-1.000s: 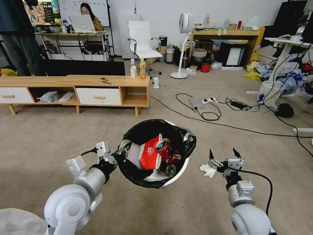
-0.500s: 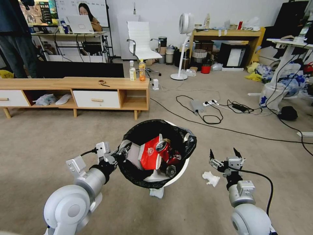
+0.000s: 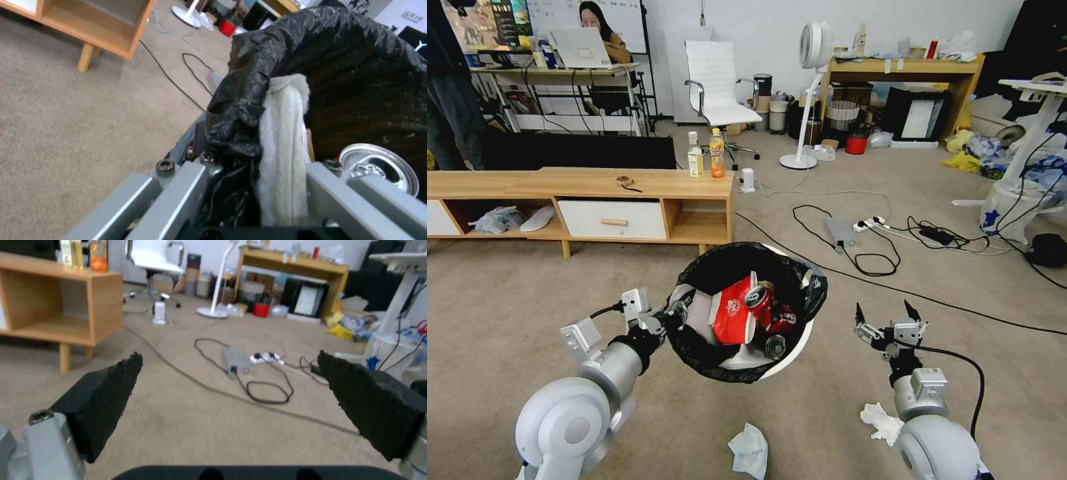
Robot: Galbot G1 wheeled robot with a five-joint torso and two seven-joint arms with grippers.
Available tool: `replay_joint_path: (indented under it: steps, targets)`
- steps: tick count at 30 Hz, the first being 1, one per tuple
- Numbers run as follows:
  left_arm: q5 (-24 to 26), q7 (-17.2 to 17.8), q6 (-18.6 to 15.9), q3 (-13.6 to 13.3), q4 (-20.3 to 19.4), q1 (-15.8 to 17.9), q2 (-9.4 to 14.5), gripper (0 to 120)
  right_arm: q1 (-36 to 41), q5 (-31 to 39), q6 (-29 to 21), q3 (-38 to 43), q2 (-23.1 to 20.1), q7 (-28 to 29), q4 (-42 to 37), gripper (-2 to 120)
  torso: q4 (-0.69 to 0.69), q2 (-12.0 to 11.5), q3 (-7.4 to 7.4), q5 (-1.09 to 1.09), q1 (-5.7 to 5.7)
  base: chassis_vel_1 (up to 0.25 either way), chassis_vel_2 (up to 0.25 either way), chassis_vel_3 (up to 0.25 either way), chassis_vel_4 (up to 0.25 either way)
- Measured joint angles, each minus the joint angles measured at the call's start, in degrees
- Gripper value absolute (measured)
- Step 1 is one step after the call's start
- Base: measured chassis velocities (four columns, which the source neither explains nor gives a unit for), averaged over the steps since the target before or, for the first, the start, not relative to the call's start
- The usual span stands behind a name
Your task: Pick up the trash bin and place the garbage on the floor into it.
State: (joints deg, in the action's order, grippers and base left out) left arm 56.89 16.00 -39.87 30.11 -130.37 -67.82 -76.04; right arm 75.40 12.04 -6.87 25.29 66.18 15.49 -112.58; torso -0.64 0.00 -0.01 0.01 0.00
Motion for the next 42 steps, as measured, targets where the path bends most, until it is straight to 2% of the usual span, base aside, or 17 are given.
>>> replay_joint_path:
  steps: [8, 18, 26, 29, 30, 31, 32, 34, 37, 42]
  targets:
    - [0.0, 0.0, 0.0, 0.3, 0.1, 0.0, 0.2, 7, 1.9, 4.4, -8.9, -1.5, -4.6, -6.2, -0.7, 100, 0.02, 0.0, 0.00, 0.00, 0.00, 0.019, -0.025, -0.015, 0.019]
    - [0.1, 0.0, 0.0, 0.2, 0.8, 0.5, 0.4, 7, 4.2, 3.7, -9.6, -7.0, -8.2, -12.4, 2.5, 100, 0.00, 0.0, 0.00, -0.01, 0.00, 0.000, 0.000, 0.000, 0.000]
    - [0.1, 0.0, 0.0, 0.0, 0.9, 0.6, 0.3, 7, 2.3, 6.0, -5.8, -13.4, -10.4, -17.7, 6.6, 100, 0.01, 0.0, 0.00, -0.01, 0.00, 0.000, 0.000, 0.000, 0.000]
    - [0.1, 0.0, 0.0, 0.1, 0.9, 0.3, 0.3, 7, 0.0, 7.3, -0.8, -17.0, -11.3, -22.9, 10.7, 100, 0.02, 0.0, 0.00, -0.01, 0.00, 0.000, 0.000, 0.000, 0.000]
    - [0.1, 0.0, 0.0, 0.1, 0.9, 0.3, 0.3, 7, 0.0, 7.3, -0.8, -17.0, -11.3, -22.9, 10.7, 100, 0.02, 0.0, 0.00, -0.01, 0.00, 0.000, 0.000, 0.000, 0.000]
    - [0.1, 0.0, 0.0, 0.3, 0.8, 0.2, 0.3, 7, -1.2, 6.7, 2.3, -18.3, -11.6, -26.6, 13.4, 100, 0.02, 0.0, 0.00, -0.01, 0.00, 0.000, 0.000, 0.000, 0.000]
    - [0.1, 0.0, 0.0, 0.3, 0.8, 0.2, 0.3, 7, -1.2, 6.7, 2.3, -18.3, -11.6, -26.6, 13.4, 100, 0.02, 0.0, 0.00, -0.01, 0.00, 0.000, 0.000, 0.000, 0.000]
    - [0.2, 0.0, 0.0, 0.2, 1.1, 0.4, 0.4, 7, -2.6, 6.3, 5.8, -20.1, -11.7, -29.8, 17.5, 100, 0.01, 0.0, 0.00, -0.01, 0.00, 0.000, 0.000, 0.000, 0.000]
    - [0.2, 0.0, 0.0, 0.0, 1.4, 0.5, 0.3, 7, -3.7, 6.3, 8.4, -21.6, -11.3, -31.6, 20.8, 100, 0.00, 0.0, 0.01, -0.01, 0.00, 0.000, 0.000, 0.000, 0.000]
    - [0.0, -0.1, 0.0, -0.4, 1.6, 0.4, 0.0, 7, -5.1, 5.8, 9.7, -23.9, -10.3, -33.8, 24.2, 100, 0.01, 0.0, 0.01, -0.01, 0.00, 0.000, 0.000, 0.000, 0.000]
